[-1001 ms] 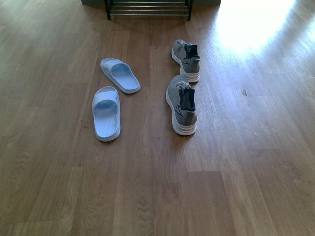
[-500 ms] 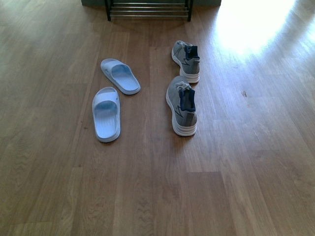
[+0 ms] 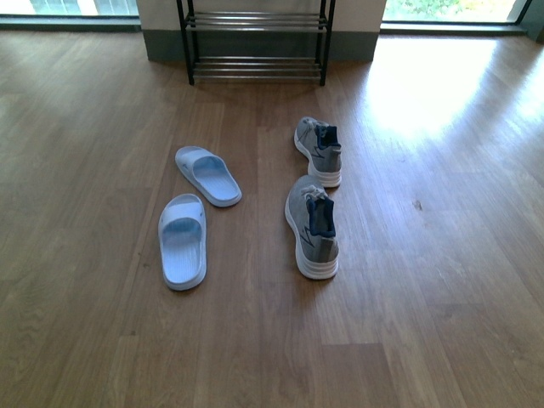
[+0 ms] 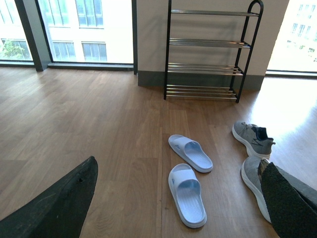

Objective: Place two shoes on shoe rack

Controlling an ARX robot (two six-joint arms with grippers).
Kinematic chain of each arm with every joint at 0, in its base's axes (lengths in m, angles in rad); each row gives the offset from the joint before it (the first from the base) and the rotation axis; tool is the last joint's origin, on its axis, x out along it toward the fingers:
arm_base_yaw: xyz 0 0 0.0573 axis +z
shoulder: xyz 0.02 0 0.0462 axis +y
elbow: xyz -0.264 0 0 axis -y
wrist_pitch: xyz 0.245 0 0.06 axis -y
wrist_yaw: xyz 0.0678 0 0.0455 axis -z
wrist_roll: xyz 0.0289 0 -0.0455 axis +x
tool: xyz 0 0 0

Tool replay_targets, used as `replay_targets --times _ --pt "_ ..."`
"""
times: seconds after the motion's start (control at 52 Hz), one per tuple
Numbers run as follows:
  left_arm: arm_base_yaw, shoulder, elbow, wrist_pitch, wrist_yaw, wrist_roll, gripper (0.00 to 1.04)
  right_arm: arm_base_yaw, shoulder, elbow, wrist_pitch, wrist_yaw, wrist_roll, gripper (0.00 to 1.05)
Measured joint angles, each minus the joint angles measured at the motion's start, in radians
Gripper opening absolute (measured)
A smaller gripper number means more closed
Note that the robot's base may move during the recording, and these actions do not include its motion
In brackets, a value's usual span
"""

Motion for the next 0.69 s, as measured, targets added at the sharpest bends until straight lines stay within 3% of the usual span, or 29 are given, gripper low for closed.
replay_targets --times 0.693 --pt "0.0 0.0 0.0 0.0 0.0 0.0 0.95 0.0 0.0 0.0 0.0 0.0 0.0 0.96"
